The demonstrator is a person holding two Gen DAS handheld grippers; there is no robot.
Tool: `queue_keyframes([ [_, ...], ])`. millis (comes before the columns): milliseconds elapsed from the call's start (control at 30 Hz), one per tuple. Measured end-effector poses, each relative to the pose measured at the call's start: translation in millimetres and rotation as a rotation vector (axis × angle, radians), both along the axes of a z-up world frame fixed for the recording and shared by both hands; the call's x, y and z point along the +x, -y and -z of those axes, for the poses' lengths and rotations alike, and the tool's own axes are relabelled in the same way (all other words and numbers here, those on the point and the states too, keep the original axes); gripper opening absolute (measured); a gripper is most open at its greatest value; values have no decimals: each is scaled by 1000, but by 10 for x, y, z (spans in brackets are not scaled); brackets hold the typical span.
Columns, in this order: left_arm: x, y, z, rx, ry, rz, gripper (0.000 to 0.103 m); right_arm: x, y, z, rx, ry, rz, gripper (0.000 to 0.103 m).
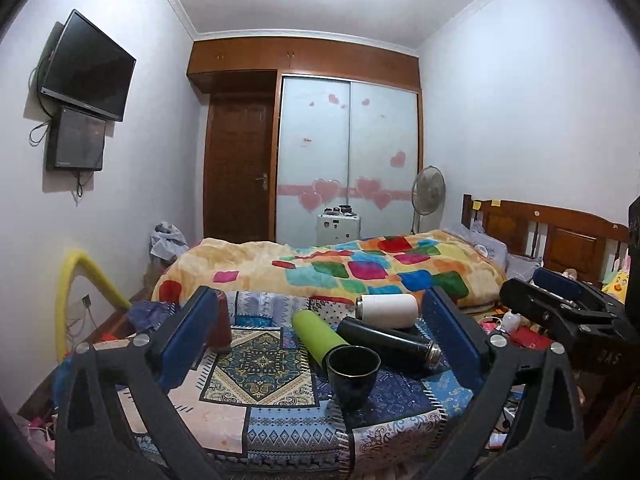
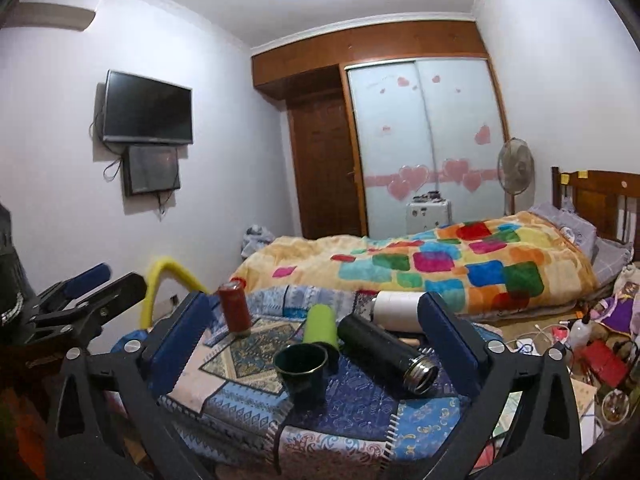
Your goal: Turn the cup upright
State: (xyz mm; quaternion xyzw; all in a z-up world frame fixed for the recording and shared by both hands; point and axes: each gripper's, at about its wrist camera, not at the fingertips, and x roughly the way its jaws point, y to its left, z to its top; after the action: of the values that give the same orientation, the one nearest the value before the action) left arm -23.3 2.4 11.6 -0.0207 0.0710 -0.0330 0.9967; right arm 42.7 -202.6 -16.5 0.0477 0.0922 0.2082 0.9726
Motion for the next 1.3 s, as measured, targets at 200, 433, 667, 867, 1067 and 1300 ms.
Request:
queue_keyframes([
  [200,-46,12,33,0,3,-23,103,-21,-26,0,-17,8,14,103],
  [433,-82,12,59,5,12,-44,103,-77,-49,0,-24,19,18,103],
  [667,-116,2,67,10,17,-55,103,-76,-57,-3,-26,17,17,103],
  [867,-91,-3,75,8,13,-56,103,-76,-60,-5,-25,16,16,103],
  [1067,-80,-9,86,6,10,-54,103,-78,-61,-4,-27,17,16,103],
  [1300,-75,-13,94,8,9,-50,103,-79,-62,-5,-27,18,17,103],
])
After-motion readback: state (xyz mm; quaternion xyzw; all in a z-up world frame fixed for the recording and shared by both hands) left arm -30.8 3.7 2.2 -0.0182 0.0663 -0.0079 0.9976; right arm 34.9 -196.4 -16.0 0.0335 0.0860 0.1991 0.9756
